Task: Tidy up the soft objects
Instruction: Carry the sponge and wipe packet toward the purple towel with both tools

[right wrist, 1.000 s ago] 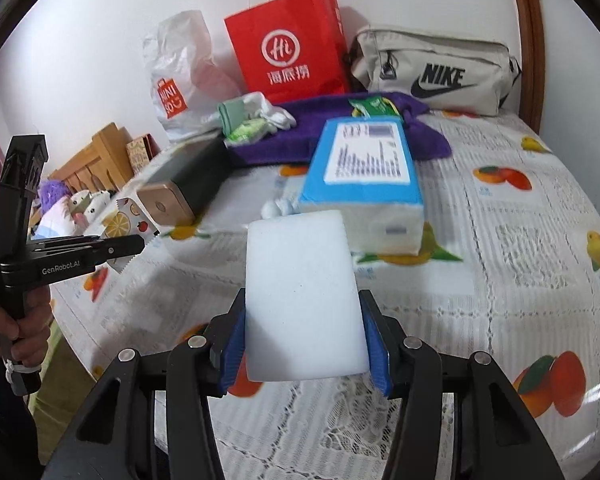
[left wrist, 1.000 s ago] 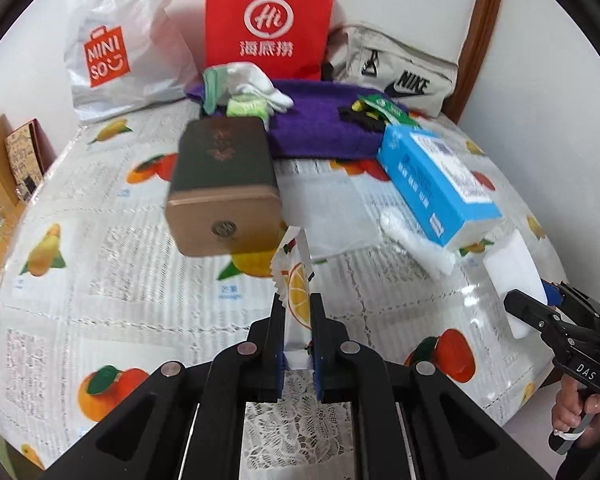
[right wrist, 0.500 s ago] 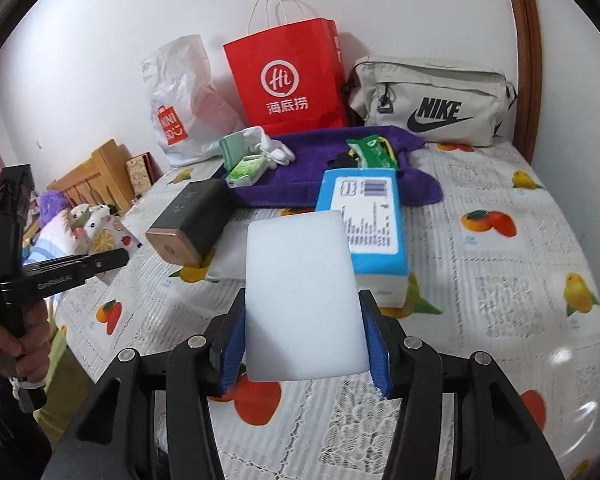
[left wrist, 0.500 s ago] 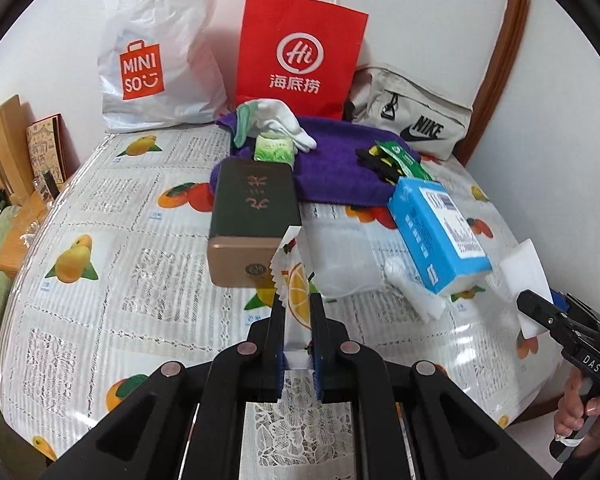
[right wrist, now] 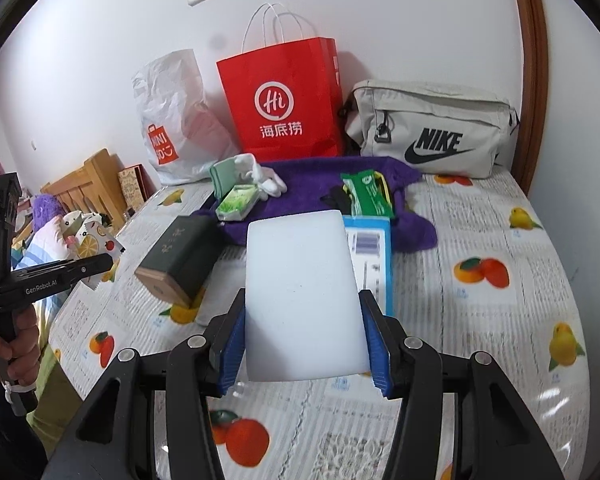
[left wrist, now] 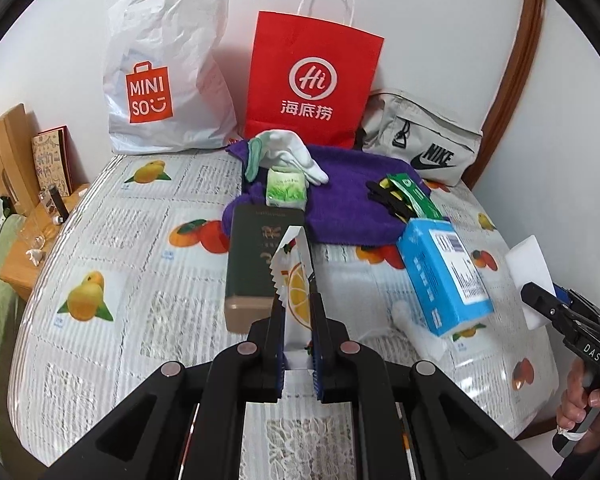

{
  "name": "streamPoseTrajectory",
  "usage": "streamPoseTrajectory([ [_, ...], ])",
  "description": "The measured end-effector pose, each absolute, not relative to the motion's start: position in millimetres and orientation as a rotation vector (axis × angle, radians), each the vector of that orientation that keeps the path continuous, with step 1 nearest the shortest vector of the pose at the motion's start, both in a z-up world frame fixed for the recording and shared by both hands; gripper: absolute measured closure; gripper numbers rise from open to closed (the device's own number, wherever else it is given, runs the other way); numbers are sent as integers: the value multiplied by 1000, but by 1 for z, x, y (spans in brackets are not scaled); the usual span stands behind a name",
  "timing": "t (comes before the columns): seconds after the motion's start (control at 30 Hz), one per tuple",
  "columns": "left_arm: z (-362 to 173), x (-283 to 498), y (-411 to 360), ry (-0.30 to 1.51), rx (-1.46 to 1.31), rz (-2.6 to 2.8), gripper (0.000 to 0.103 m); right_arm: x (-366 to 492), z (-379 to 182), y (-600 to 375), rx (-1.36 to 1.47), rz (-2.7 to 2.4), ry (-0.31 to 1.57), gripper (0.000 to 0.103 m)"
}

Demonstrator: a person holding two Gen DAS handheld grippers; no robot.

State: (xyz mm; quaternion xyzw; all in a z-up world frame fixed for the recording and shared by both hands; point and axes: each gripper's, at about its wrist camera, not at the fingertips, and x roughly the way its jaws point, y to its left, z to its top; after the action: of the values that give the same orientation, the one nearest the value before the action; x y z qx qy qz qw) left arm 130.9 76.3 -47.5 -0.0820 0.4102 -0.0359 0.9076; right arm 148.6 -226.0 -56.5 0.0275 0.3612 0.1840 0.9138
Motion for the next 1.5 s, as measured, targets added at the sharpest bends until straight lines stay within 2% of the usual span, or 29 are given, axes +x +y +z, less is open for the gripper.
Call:
streamPoseTrajectory([
  [0.77,-43,229,73,862,-158,-105,93,258,-44,-195,1,392,716,51],
  [1.5,-75,309,69,928,-153,-111,93,361,-93,-170,-65,411,844,51],
])
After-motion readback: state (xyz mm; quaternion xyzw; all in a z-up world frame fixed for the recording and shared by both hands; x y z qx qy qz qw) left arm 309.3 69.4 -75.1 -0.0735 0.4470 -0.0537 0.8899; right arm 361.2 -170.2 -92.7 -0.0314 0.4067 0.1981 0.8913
